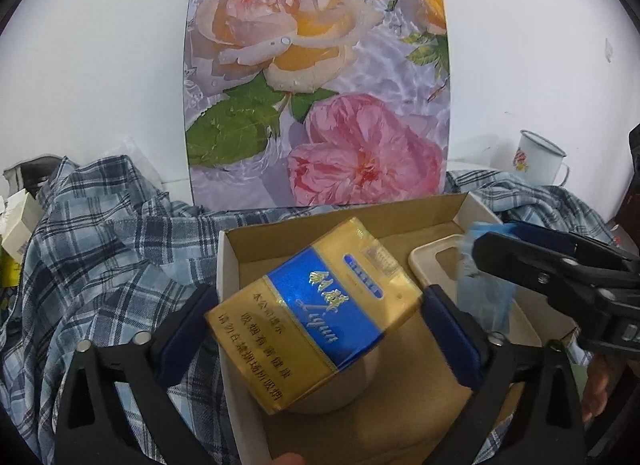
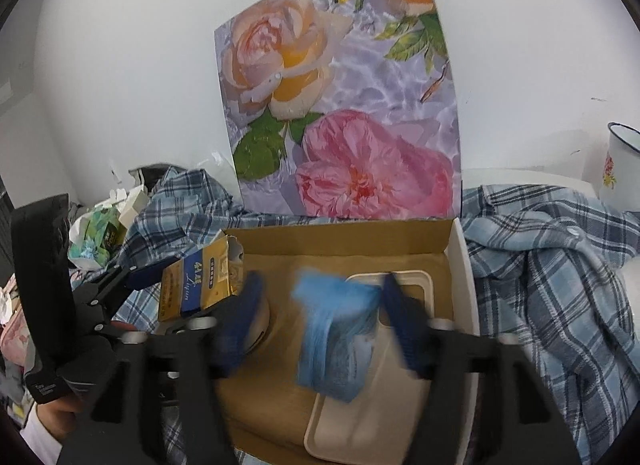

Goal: Organize soft objects
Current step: 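Lower the cigarette pack onto the pad and wipe pack onto the phone case, open both grippers, then withdraw both grippers up and back from the box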

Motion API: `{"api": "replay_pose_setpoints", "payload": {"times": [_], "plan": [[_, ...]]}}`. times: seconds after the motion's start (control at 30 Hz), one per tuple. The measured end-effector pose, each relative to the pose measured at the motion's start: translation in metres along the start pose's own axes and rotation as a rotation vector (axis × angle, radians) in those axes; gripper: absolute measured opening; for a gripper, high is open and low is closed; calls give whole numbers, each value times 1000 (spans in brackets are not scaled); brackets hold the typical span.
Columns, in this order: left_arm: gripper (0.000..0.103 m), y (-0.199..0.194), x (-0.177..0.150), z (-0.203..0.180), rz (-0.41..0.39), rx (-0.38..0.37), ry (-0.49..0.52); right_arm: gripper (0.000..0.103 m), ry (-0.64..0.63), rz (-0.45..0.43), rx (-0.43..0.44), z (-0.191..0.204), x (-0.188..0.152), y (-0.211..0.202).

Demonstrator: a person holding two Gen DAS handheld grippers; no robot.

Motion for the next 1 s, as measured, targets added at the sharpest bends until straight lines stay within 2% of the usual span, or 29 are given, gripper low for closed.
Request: {"api": "replay_pose_setpoints", "payload": {"times": [0.1, 0.17, 0.23, 0.6, 1.0], "plan": [[103, 0, 1, 5, 6, 14, -9, 78, -2, -24, -7, 0, 4, -6], [103, 1, 1, 8, 9, 28, -15, 96, -1, -26, -9, 0, 6, -7], [103, -1, 2, 9, 1, 26, -18, 100, -6, -35, -17, 0, 7, -9], [103, -14, 9, 7, -45, 28, -1, 102, -17, -42, -28, 0, 8, -12], [103, -45, 33, 6, -133, 16, -21, 103, -79, -117, -12, 11, 26, -40]]}}
Point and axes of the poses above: each gripper's, at about its wrist camera, not at the fingertips, and y roughly the way its jaws point, z to its left, x to its top, the point moved 6 cm from there along y, roughly the way its jaws point, and after that the axes turned 3 degrees about -z, right-handed, at the moved point
